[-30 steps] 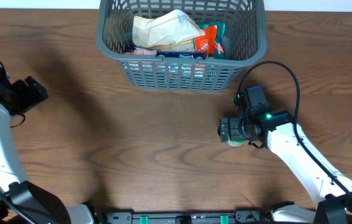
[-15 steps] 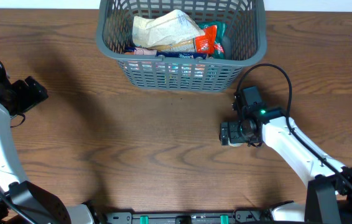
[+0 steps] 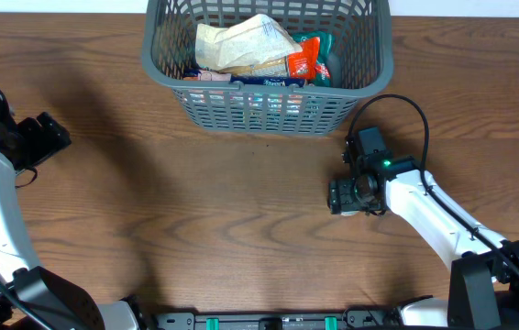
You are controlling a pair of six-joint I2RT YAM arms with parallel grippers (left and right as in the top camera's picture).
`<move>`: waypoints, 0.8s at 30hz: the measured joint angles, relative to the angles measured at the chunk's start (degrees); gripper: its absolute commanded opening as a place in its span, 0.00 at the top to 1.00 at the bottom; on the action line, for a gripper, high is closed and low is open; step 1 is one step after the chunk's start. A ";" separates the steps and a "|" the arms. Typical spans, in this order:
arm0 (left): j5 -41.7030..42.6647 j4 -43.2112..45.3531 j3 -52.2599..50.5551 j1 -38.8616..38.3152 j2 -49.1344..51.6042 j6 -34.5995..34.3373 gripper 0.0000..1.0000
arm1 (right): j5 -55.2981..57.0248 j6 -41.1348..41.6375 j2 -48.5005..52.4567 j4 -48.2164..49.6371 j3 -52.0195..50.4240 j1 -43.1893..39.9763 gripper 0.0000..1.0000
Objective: Pack container
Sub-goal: 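Reach the right gripper down and grasp the green-capped bottle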
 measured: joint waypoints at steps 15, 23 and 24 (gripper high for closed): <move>0.00 0.02 0.00 0.00 0.00 -0.02 0.01 | 0.50 -0.17 -0.02 0.20 0.07 0.00 0.58; 0.00 0.02 0.00 0.00 0.00 -0.02 0.01 | 0.50 -0.17 -0.02 0.20 0.07 0.00 0.93; 0.00 0.02 0.00 0.00 0.00 -0.02 0.01 | 0.52 -0.17 -0.02 0.20 0.07 0.00 0.95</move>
